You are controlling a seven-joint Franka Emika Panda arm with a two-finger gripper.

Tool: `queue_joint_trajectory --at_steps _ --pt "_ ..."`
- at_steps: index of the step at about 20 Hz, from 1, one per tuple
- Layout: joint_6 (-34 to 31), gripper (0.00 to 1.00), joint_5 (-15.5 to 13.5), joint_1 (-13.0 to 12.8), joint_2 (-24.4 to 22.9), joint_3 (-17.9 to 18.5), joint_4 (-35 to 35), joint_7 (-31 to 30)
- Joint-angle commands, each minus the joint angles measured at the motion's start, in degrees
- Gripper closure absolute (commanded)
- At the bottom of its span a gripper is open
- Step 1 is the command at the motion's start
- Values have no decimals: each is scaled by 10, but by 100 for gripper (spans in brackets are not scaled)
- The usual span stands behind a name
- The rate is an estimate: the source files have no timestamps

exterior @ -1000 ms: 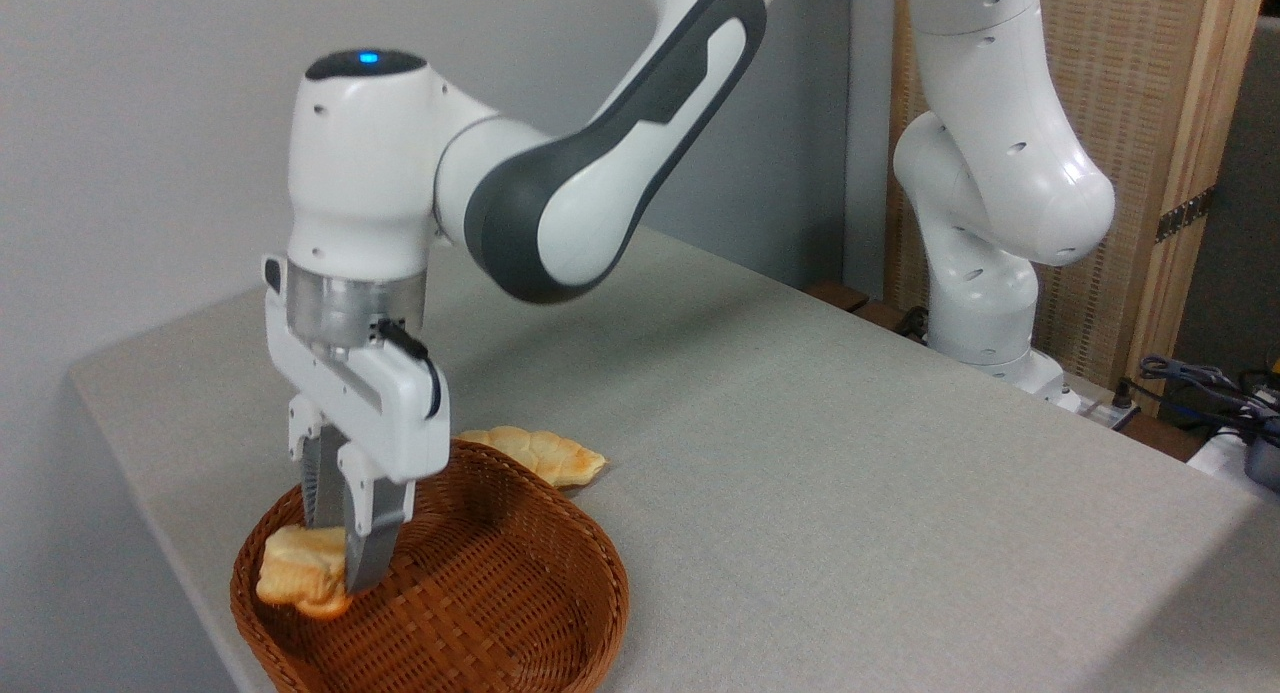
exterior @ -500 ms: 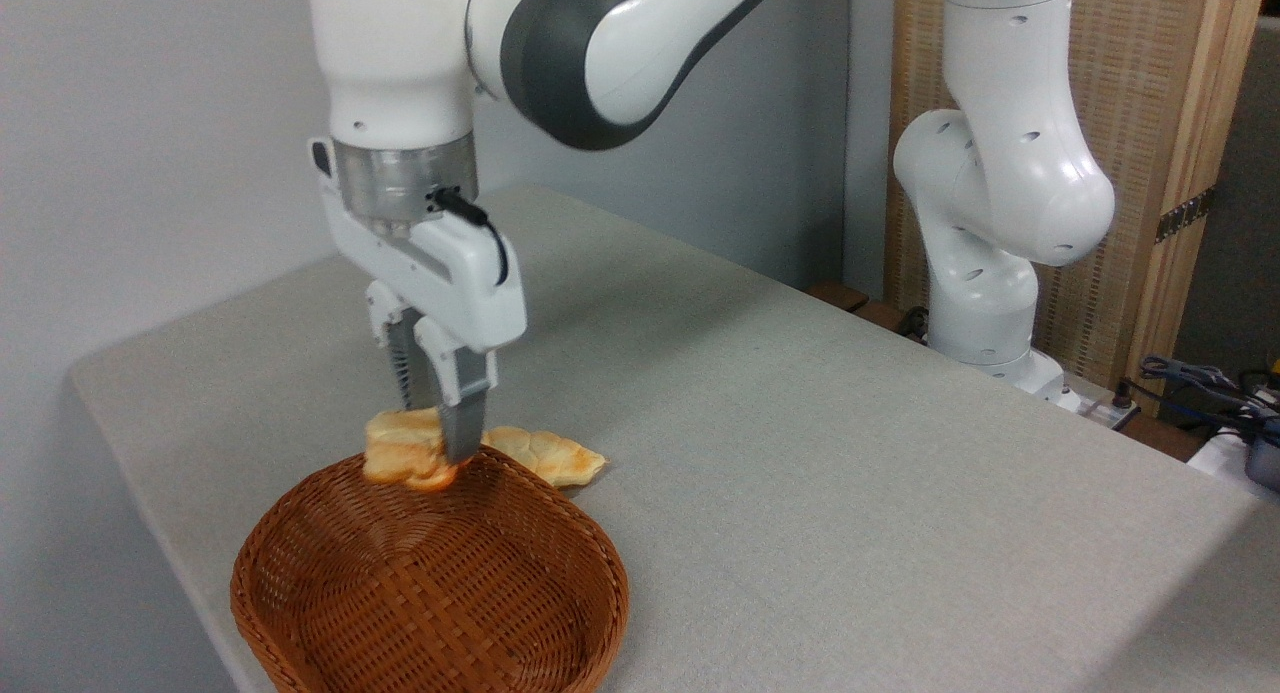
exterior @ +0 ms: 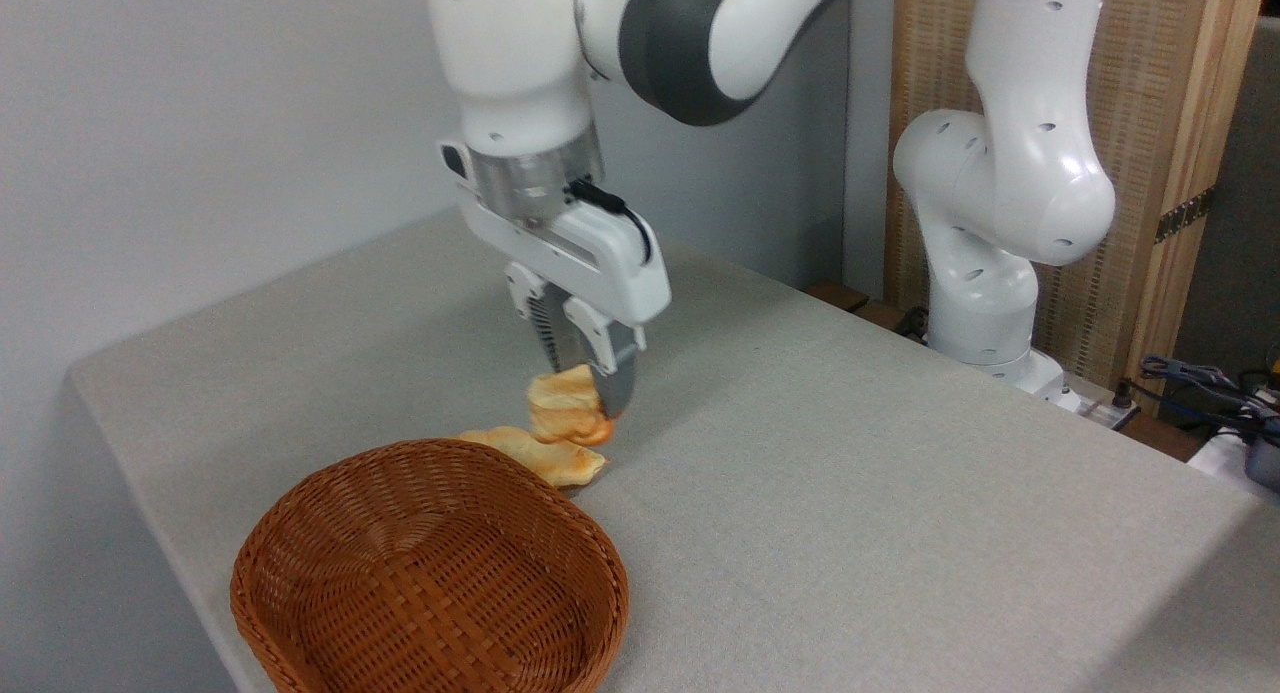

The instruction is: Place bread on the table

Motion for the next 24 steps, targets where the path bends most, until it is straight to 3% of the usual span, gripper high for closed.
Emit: queue_joint_trajectory --at_steps 1,3,8,24 --pt "-5 26 10 -2 -10 32 -38 20" --pt "-5 0 10 -2 4 47 -38 28" --pt "3 0 28 -6 29 50 -37 32" --pt "29 0 24 -16 35 43 -33 29"
